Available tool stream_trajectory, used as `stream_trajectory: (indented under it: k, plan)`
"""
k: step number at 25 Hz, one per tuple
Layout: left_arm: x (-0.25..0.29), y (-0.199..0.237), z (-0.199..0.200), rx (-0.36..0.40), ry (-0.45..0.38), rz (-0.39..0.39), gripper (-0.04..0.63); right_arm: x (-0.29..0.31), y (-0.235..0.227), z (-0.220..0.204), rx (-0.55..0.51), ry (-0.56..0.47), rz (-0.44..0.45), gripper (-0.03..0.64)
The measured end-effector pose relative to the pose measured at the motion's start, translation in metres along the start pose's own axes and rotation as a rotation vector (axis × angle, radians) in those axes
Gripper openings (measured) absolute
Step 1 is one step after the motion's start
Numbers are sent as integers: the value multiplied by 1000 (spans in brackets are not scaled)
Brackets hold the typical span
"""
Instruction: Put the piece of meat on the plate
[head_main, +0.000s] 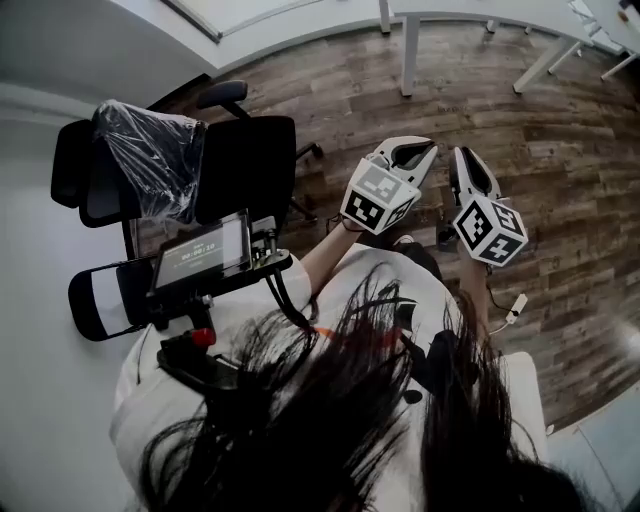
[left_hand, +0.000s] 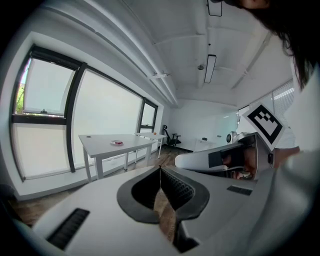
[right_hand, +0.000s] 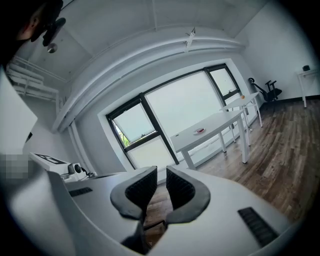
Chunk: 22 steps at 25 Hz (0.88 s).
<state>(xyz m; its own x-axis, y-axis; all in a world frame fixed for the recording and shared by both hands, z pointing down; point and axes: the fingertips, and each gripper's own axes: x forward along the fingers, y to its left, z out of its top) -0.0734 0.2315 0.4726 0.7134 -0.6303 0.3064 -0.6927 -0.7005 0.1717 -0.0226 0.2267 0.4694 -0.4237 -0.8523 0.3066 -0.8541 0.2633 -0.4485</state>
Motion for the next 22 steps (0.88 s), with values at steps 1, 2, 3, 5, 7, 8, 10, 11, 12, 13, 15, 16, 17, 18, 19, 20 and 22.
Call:
stream_trajectory:
  k: [1, 2, 3, 5, 7, 8, 10, 11, 12, 13, 15, 16, 17, 18, 19, 20, 22]
  plan:
    - [0, 0, 1, 1, -1, 0, 6, 0, 0, 0, -1, 0, 1, 63]
    - [0, 0, 1, 2, -2, 1, 6, 0, 0, 0, -2, 0, 1, 63]
    - [0, 1, 2, 4, -4, 1, 6, 1, 0, 1, -3, -2, 1, 63]
    - [0, 2, 2, 7, -8, 1, 6, 1, -1, 3, -4, -9, 1, 63]
    - [2, 2, 3, 8, -10, 2, 6, 2, -2, 6, -6, -13, 4, 63]
    - [2, 3, 5, 9, -10, 4, 6, 2, -1, 7, -6, -11, 6, 63]
    - [3, 4, 9, 9, -12, 9, 6, 3, -1, 9, -6, -5, 11, 63]
    - [3, 3, 10, 9, -15, 11, 6, 3, -1, 9, -8, -1, 13, 63]
    - [2, 2, 10, 10, -19, 12, 6, 2, -2, 8, -12, 1, 14, 63]
    - [1, 0, 10, 11, -25, 13, 6, -1, -2, 7, -17, 0, 16, 63]
    - [0, -5, 9, 17, -35, 15, 6, -6, -1, 6, -30, -6, 19, 63]
    - [0, -5, 9, 20, -37, 14, 5, -6, -1, 6, -35, -8, 20, 63]
    - [2, -3, 11, 22, -38, 13, 6, -4, -1, 8, -39, -9, 20, 63]
    - [3, -1, 14, 24, -37, 12, 6, -1, -1, 10, -40, -8, 19, 63]
    - [4, 0, 16, 26, -37, 11, 6, 0, -1, 12, -37, -6, 19, 62]
    - [3, -4, 16, 29, -37, 12, 6, -3, -1, 12, -33, -6, 22, 63]
    - [-7, -24, 11, 40, -46, 21, 6, -24, 0, 5, -34, -14, 36, 62]
